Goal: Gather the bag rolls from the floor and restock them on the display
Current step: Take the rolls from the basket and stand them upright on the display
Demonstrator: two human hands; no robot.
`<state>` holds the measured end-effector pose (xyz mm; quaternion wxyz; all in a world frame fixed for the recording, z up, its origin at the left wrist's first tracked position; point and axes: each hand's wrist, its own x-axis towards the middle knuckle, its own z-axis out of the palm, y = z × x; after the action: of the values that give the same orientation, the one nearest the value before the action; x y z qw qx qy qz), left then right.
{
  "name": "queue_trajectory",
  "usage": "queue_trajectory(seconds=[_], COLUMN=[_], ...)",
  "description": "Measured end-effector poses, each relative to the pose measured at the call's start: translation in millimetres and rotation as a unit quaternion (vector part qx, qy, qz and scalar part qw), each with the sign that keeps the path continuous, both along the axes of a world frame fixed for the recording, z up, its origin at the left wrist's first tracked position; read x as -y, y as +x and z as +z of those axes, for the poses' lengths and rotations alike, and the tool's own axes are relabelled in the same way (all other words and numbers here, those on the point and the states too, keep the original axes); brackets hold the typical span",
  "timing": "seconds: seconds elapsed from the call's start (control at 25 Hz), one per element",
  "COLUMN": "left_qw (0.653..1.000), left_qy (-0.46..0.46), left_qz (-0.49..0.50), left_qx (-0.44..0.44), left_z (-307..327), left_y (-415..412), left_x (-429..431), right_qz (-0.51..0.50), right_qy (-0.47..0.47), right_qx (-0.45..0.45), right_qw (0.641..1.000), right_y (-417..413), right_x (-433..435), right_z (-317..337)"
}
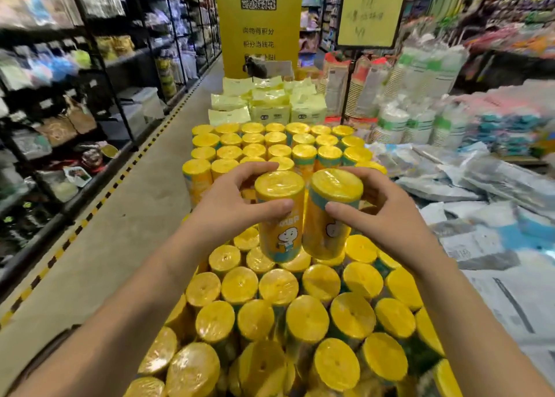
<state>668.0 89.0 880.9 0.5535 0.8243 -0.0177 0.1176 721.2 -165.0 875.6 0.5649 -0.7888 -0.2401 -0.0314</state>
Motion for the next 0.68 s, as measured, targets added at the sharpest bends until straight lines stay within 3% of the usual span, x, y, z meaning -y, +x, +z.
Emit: queue_trajectory(seconds=[0.24,0.68], left_qw=[0.998,0.952], left_qy=[0.053,0.307], left_qz=[-0.022,0.000], left_qx=[-0.011,0.004], left_z=[7.9,-29.8], left_y=[42.6,194.2], left_x=[17.0,28.2], right_qz=[0.000,-0.028], right_qy=[-0.023,-0.017], right_qx=[0.010,0.011], right_qw=[1.000,0.999], right_y=[29.1,76.2], right_x=[15.7,40.0], right_z=[3.4,-14.7])
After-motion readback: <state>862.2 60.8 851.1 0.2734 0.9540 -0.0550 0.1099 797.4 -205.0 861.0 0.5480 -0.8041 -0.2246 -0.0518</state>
